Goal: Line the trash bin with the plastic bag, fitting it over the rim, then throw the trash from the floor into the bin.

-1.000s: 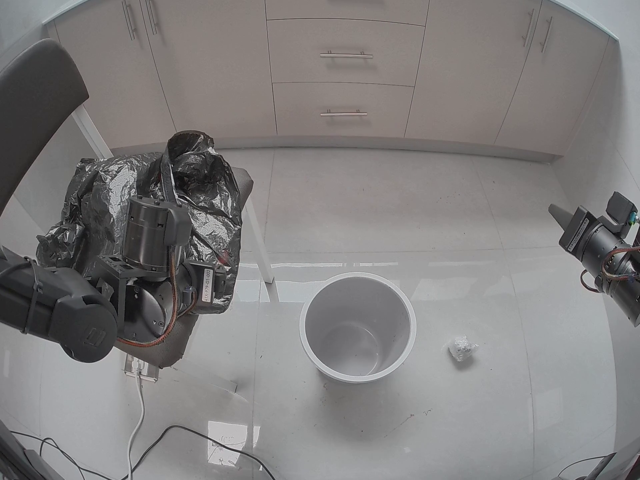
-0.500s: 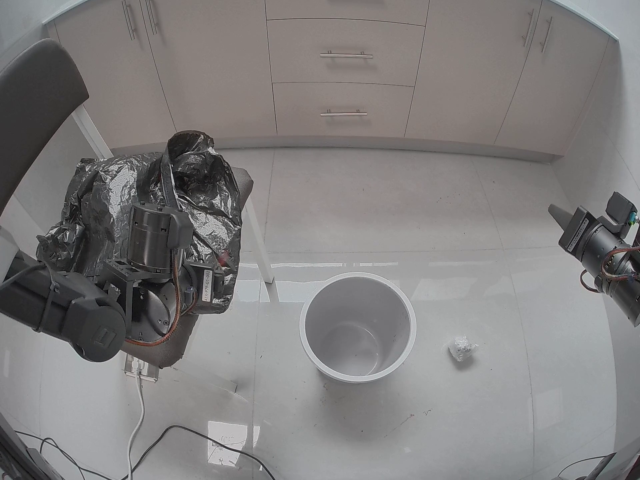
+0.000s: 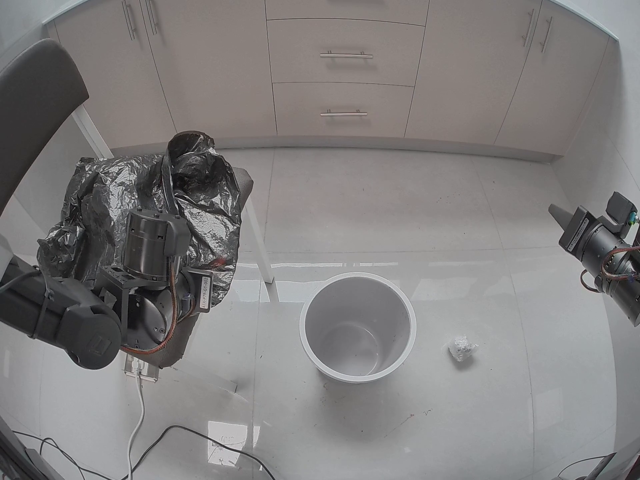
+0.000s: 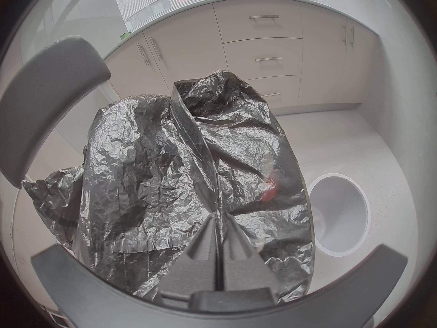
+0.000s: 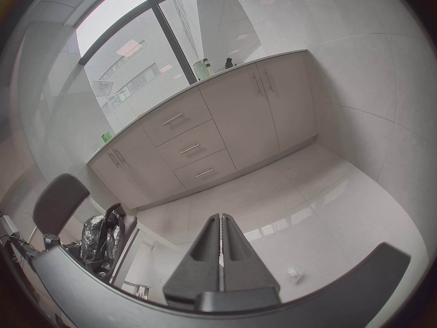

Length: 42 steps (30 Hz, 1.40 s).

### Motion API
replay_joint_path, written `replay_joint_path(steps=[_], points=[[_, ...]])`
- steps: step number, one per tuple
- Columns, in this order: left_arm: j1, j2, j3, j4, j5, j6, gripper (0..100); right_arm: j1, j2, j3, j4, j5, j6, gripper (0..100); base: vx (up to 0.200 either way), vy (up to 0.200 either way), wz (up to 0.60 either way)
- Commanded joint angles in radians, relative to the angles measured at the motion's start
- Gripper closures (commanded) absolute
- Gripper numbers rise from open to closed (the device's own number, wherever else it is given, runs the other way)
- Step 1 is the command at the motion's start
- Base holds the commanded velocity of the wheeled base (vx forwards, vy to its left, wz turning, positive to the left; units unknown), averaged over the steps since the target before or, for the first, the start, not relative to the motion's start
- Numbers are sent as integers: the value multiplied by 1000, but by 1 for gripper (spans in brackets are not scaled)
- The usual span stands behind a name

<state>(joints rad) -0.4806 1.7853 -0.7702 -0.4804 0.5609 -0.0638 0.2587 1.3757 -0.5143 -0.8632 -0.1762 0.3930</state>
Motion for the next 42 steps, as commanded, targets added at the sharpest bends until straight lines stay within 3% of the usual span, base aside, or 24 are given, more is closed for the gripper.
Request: replay_joint_path(steps=[1, 3, 7, 8, 9, 10, 11, 14, 18, 22, 23, 31, 35, 42], points=[[-7, -55, 31, -1, 1, -1, 100, 2, 0, 2, 1, 0, 0, 100, 0, 0, 0], [-10, -72, 40, -1, -1, -1, 100, 2, 0, 3, 1, 1, 0, 100, 0, 0, 0], [-32, -193, 86, 0, -122, -2, 100, 5, 0, 10, 1, 1, -11, 100, 0, 0, 0], [-38, -257, 108, 2, -220, -1, 100, 7, 2, 10, 1, 3, -29, 100, 0, 0, 0], [-38, -257, 108, 2, -220, -1, 100, 7, 2, 10, 1, 3, -29, 100, 0, 0, 0], [-39, -353, 134, 11, -389, -2, 100, 19, 19, 2, 1, 11, -51, 100, 0, 0, 0], [-39, -389, 140, 17, -461, -4, 100, 34, 36, -4, 1, 20, -56, 100, 0, 0, 0], [-35, -472, 150, 34, -608, -5, 100, 88, 105, -52, 6, 23, -66, 100, 0, 0, 0], [-35, -524, 150, 49, -736, -13, 100, 131, 227, -136, 6, 21, -161, 100, 0, 0, 0], [-35, -546, 141, 42, -863, -51, 100, 209, 325, -213, 16, 17, -183, 100, 0, 0, 0], [-35, -549, 137, 37, -888, -79, 100, 224, 338, -225, 27, 17, -186, 0, 0, 0, 0], [-33, -587, 95, 23, -1148, -341, 100, 340, 393, -280, 61, 32, -174, 0, 0, 0, 0], [-33, -589, 100, -4, -1173, -386, 100, 384, 394, -260, 64, 53, -151, 0, 0, 0, 0], [-35, -600, 106, -49, -1205, -450, 100, 413, 417, -254, 84, 181, -79, 0, 0, 0, 0]])
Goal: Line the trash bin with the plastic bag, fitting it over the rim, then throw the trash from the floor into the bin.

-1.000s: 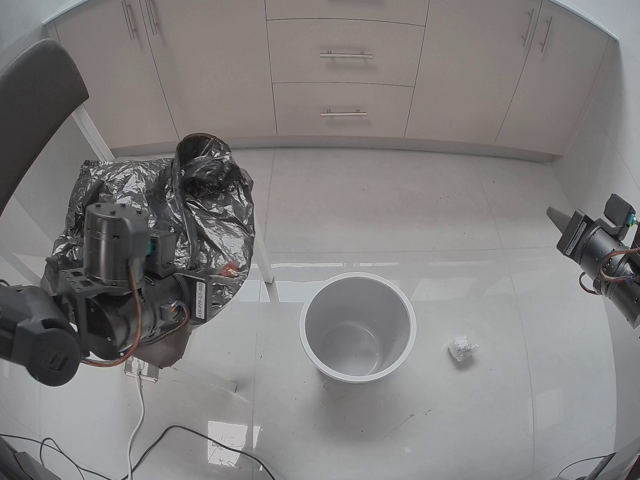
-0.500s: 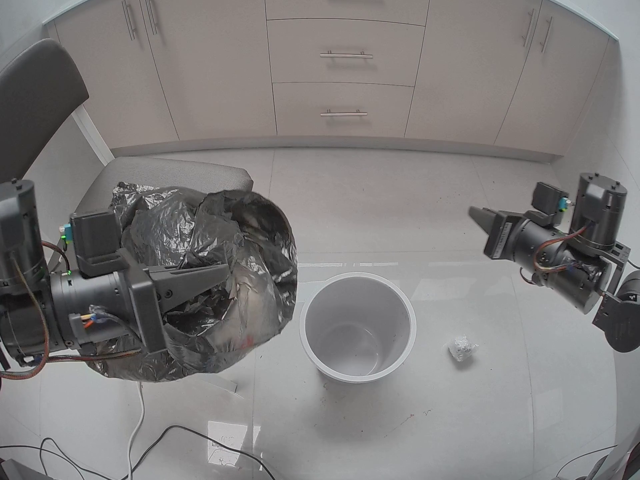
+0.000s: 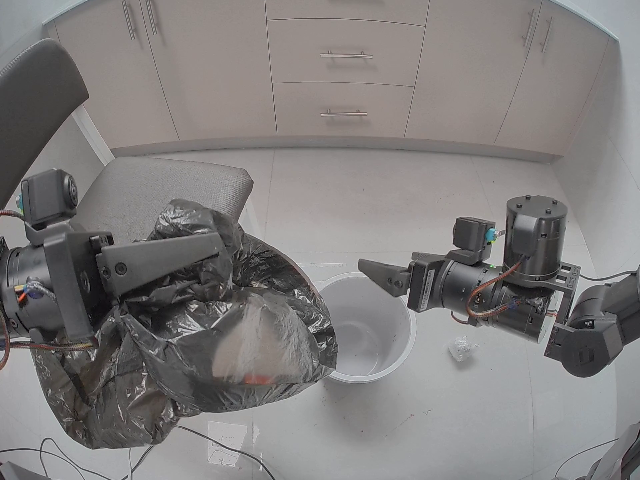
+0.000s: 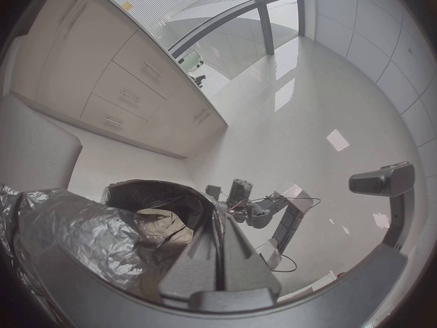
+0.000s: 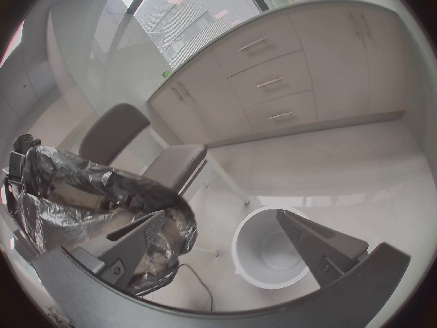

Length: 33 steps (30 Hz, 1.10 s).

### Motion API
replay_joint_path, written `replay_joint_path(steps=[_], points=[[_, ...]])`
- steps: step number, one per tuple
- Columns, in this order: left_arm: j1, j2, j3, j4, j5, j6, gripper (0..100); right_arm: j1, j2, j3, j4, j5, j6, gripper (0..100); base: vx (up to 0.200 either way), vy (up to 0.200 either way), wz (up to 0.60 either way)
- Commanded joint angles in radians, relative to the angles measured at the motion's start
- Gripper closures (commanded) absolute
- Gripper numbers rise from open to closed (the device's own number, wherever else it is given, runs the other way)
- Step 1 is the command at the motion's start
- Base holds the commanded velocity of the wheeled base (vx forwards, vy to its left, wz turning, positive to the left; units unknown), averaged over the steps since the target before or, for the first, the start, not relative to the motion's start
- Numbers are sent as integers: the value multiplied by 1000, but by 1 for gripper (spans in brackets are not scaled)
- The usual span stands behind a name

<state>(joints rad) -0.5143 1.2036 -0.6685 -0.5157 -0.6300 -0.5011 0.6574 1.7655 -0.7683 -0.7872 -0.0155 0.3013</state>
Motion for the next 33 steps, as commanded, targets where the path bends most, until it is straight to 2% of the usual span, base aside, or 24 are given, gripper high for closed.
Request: replay_joint_path(steps=[1, 3, 7, 11, 17, 22, 33], points=[[-1, -27, 6, -17, -36, -19, 100, 11, 48, -16, 19, 49, 22, 0, 0, 0, 0], [-3, -32, 6, -17, -42, -20, 100, 10, 61, -26, 22, 60, 32, 0, 0, 0, 0], [-17, -41, 7, -17, -46, -20, 100, 13, 144, -94, 37, 128, 56, 0, 0, 0, 0], [-26, -41, 26, -18, -53, -19, 100, 16, 176, -152, 54, 141, 75, 0, 0, 0, 0], [-27, -44, 44, -20, -122, -16, 100, 30, 187, -177, 115, 249, 125, 0, 0, 0, 0], [-32, -50, 53, -21, -125, -17, 100, 53, 230, -220, 177, 250, 127, 0, 0, 0, 0], [-47, -82, 70, -20, -126, -17, 100, 119, 325, -255, 177, 244, 130, 0, 0, 0, 0]])
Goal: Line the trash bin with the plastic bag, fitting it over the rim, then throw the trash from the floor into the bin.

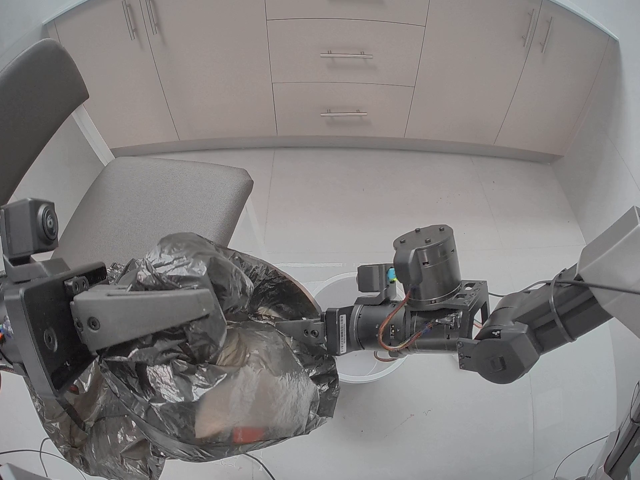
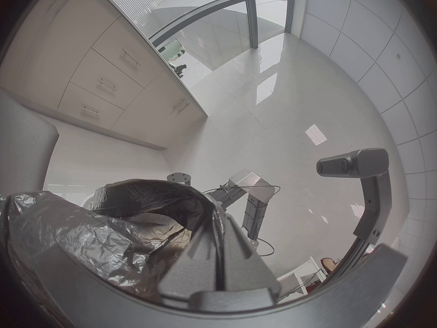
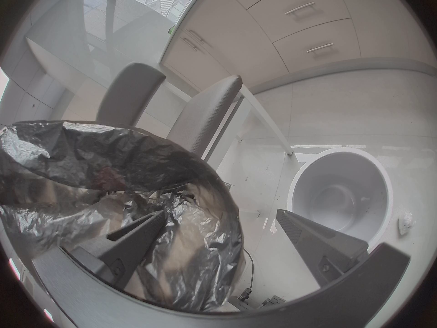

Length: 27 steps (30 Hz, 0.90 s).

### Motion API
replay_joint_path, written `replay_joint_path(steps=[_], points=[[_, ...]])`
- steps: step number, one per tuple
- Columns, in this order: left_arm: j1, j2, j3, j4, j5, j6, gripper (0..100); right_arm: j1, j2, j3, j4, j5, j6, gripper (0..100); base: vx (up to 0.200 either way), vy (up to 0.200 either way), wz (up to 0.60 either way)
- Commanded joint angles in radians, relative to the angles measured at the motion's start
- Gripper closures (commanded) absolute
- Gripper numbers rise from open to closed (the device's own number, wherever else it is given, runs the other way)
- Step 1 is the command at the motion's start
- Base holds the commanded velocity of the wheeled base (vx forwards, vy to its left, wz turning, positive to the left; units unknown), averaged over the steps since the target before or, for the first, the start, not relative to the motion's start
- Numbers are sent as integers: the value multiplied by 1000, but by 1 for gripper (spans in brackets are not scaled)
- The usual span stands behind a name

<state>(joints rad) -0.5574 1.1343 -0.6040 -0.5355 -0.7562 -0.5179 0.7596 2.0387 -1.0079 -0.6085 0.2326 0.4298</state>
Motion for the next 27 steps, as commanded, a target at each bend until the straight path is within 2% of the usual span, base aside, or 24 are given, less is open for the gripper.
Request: replay_joint_path(steps=[1, 7, 8, 18, 23, 25, 27], points=[[-4, -13, 6, -1, 0, -1, 100, 18, 61, -17, -4, -7, 1, 0, 0, 0, 0], [-4, -14, 9, 0, 0, -1, 100, 17, 66, -18, -11, -13, 1, 0, 0, 0, 0], [-4, -14, 10, 0, 0, -1, 100, 15, 63, -18, -13, -13, 1, 100, 0, 0, 0], [-6, -24, 18, 0, 0, -2, 100, 20, 61, -28, -13, -15, 1, 100, 0, 0, 0], [-2, -25, 27, -1, 0, -1, 100, 15, 29, -9, -8, -45, 0, 100, 0, 0, 0], [-1, -27, 40, -1, 0, -2, 100, 9, -2, 45, -10, -61, -13, 100, 0, 0, 0], [-1, -33, 66, -9, 0, -1, 100, -25, -100, 144, -13, -52, -65, 100, 0, 0, 0]])
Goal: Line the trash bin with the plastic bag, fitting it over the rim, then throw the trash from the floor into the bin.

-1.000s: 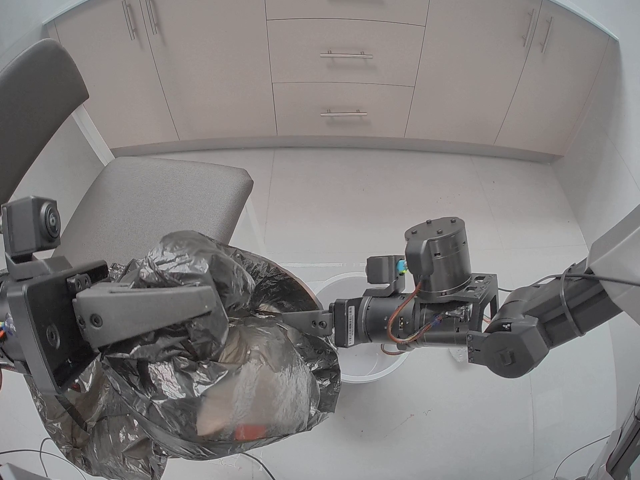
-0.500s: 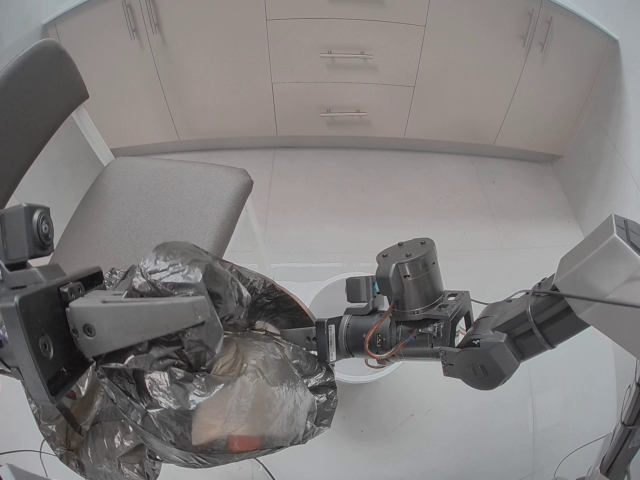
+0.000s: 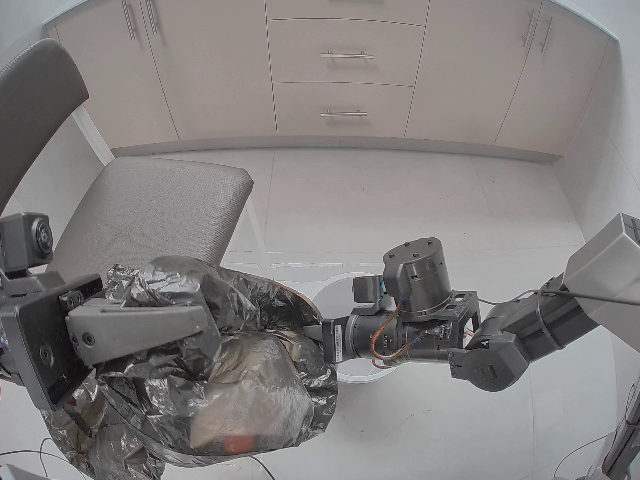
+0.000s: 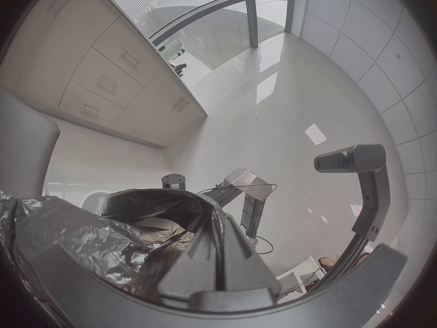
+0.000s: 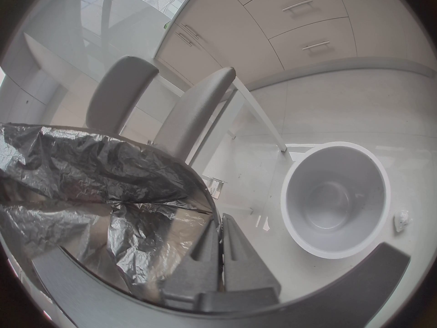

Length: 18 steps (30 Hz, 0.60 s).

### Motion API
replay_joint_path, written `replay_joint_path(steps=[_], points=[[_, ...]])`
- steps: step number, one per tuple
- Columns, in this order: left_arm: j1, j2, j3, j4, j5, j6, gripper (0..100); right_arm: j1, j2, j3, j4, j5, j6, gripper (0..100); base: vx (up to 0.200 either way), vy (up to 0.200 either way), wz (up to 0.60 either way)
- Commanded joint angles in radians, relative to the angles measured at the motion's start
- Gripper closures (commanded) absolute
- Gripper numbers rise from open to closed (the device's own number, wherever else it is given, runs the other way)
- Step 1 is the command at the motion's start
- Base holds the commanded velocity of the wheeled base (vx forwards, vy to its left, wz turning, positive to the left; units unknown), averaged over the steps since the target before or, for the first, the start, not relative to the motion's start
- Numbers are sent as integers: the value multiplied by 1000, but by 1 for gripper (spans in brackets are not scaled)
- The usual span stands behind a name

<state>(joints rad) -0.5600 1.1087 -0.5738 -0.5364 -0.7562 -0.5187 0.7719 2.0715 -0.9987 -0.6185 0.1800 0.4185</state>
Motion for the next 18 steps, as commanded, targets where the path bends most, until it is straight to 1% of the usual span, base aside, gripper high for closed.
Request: replay_joint_path(steps=[1, 2, 4, 5, 7, 8, 10, 11, 13, 14, 15, 16, 18], points=[[2, -7, 43, -14, -2, 0, 100, -62, -162, 160, -3, 9, -80, 100, 0, 0, 0], [2, -4, 51, -22, -3, 0, 100, -80, -186, 177, -3, 18, -101, 100, 0, 0, 0], [2, 5, 58, -39, -35, 0, 100, -131, -268, 224, 0, 70, -147, 100, 0, 0, 0], [5, 17, 61, -48, -71, 0, 100, -169, -326, 250, 10, 130, -164, 100, 0, 0, 0], [5, 19, 61, -50, -75, 2, 100, -172, -332, 252, 10, 138, -165, 100, 0, 0, 0], [9, 49, 63, -70, -129, 6, 100, -224, -418, 290, 11, 240, -199, 100, 0, 0, 0], [9, 94, 58, -96, -141, 13, 100, -250, -478, 310, 13, 266, -241, 100, 0, 0, 0], [9, 94, 58, -96, -141, 13, 100, -250, -478, 310, 13, 266, -241, 100, 0, 0, 0], [12, 175, 55, -140, -137, 9, 100, -252, -524, 327, 20, 289, -256, 100, 0, 0, 0], [14, 187, 55, -146, -137, 8, 100, -252, -530, 330, 26, 296, -257, 100, 0, 0, 0], [20, 220, 54, -163, -135, 6, 100, -250, -542, 333, 46, 315, -259, 100, 0, 0, 0], [20, 220, 54, -163, -135, 6, 100, -250, -542, 333, 46, 315, -259, 100, 0, 0, 0], [43, 304, 49, -201, -130, 3, 100, -243, -570, 333, 105, 377, -282, 100, 0, 0, 0]])
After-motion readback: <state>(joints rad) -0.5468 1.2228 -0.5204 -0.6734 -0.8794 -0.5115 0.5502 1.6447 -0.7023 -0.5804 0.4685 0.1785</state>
